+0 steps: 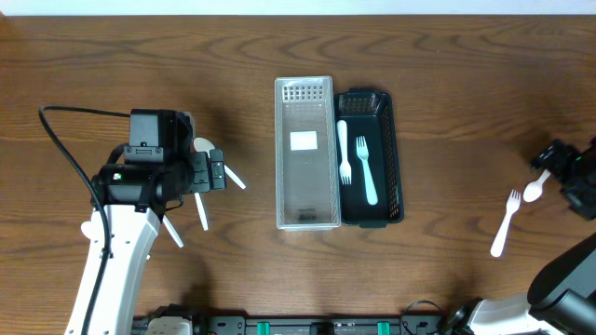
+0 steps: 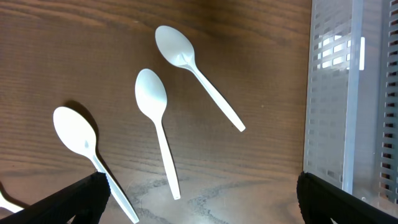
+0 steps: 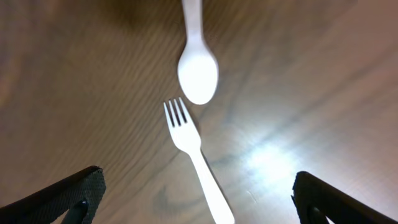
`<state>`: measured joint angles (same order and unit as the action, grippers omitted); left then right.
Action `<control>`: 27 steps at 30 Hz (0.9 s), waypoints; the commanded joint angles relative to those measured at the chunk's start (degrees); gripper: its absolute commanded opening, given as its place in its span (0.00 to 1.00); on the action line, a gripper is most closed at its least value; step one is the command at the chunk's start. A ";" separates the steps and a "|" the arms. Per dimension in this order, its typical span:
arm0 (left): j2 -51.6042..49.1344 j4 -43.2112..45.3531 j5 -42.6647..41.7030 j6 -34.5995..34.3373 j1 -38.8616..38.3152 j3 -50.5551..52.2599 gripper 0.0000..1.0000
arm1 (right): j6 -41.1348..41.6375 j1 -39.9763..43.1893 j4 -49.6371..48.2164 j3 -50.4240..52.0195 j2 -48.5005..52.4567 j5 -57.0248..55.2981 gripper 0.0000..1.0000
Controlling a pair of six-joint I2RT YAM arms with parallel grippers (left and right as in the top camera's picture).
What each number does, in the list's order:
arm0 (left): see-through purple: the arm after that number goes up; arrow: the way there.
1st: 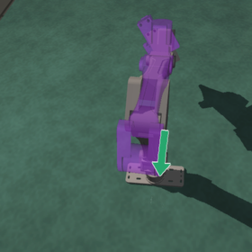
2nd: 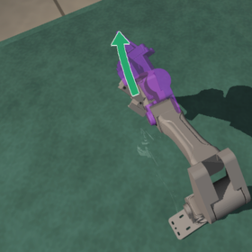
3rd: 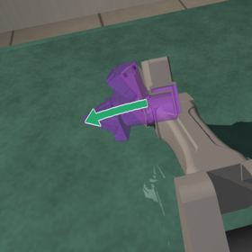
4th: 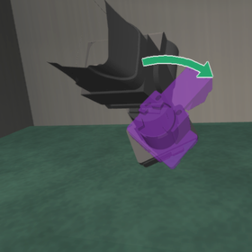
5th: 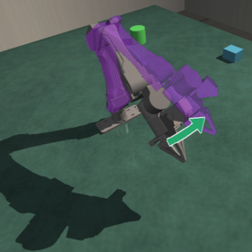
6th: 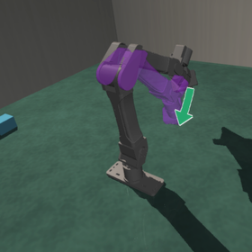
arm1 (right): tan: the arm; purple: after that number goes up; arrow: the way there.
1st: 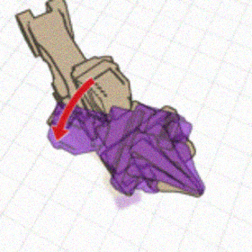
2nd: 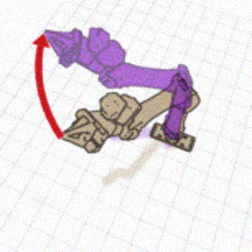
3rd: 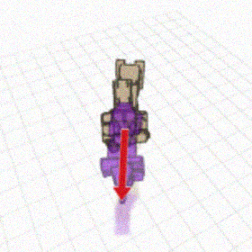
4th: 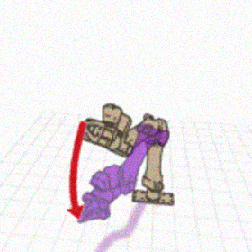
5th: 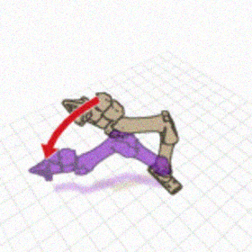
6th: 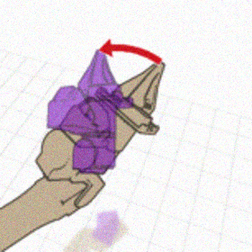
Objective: Pack container
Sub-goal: 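Move right gripper to the third white fork and grasp it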
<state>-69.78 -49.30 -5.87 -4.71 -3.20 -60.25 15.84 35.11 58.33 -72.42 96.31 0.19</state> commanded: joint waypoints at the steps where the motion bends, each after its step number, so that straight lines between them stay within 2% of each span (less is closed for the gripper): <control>1: -0.22 -0.20 -0.35 -0.33 -0.02 -0.85 0.98 | -2.23 -0.28 -4.09 5.18 0.09 2.67 0.99; 6: -0.22 -0.17 -0.35 -0.33 -0.02 -0.85 0.98 | -4.17 -2.27 -8.66 9.14 1.53 2.86 0.99; 18: -0.22 -0.17 -0.35 -0.33 -0.02 -0.85 0.98 | -7.39 -4.55 -11.23 9.25 9.31 3.30 0.99; 27: -0.22 -0.17 -0.35 -0.31 -0.02 -0.85 0.98 | -9.29 -4.76 -11.37 9.25 9.60 3.28 0.94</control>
<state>-69.78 -49.32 -5.87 -4.71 -3.20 -60.25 8.14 31.16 46.98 -63.53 105.69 3.09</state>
